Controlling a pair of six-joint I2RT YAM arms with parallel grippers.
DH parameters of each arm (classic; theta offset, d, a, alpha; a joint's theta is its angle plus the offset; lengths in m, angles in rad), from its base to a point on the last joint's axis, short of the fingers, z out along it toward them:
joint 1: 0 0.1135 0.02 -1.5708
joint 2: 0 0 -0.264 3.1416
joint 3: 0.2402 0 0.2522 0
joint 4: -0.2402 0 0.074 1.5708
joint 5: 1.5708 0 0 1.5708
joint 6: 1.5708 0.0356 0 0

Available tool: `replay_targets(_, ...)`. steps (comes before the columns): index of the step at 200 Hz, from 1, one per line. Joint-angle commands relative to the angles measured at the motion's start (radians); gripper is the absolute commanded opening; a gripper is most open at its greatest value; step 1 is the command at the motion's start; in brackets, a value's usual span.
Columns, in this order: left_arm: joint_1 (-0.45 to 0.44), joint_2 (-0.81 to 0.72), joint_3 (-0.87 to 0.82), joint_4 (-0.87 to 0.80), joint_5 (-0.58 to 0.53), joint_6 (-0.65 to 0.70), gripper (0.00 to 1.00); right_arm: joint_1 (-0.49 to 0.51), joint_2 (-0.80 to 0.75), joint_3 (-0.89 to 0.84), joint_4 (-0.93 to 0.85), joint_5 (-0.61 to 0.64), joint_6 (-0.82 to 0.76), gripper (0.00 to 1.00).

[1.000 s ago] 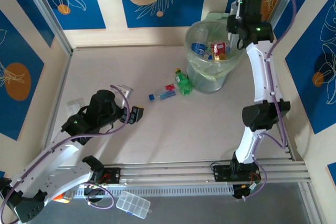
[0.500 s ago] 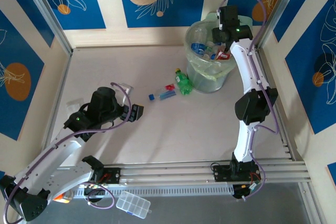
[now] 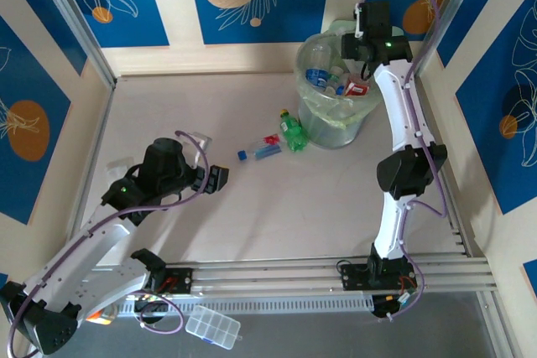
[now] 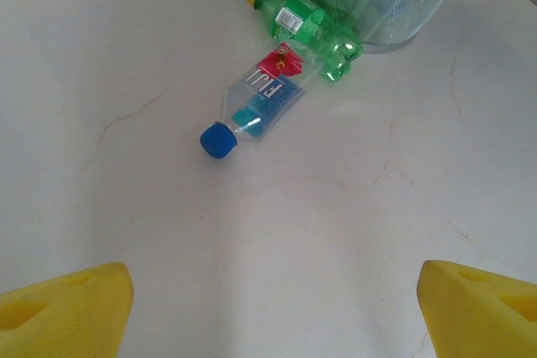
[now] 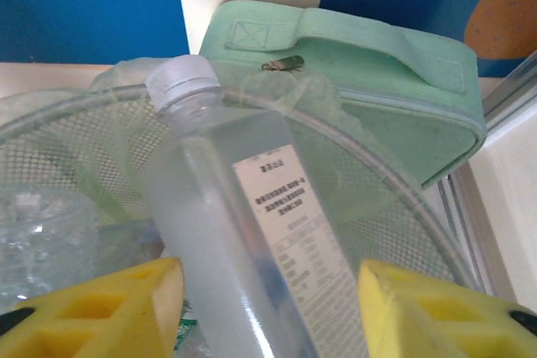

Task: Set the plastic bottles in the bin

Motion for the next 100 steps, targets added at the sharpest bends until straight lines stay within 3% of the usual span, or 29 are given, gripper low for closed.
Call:
replay_targets(1, 0.014, -0.014, -0.010, 0.025, 0.027, -0.002, 0.88, -0.012, 0.025, 0.040, -0.059, -0.067, 0.056, 0.53)
replay_targets(48, 0.014, -0.023, -0.014, 0.027, 0.025, 0.004, 0.88, -0.006, 0.088, 0.022, -0.112, -0.110, 0.071, 0.39)
replay_targets(80, 0.014, -0.026, -0.017, 0.030, 0.023, 0.002, 0.88, 0.021, 0.058, 0.023, -0.107, -0.062, 0.054, 0.38)
replay_targets(100, 0.014, -0.023, -0.016, 0.029, 0.021, 0.002, 0.88, 0.039, 0.009, 0.035, -0.090, -0.023, 0.053, 0.43)
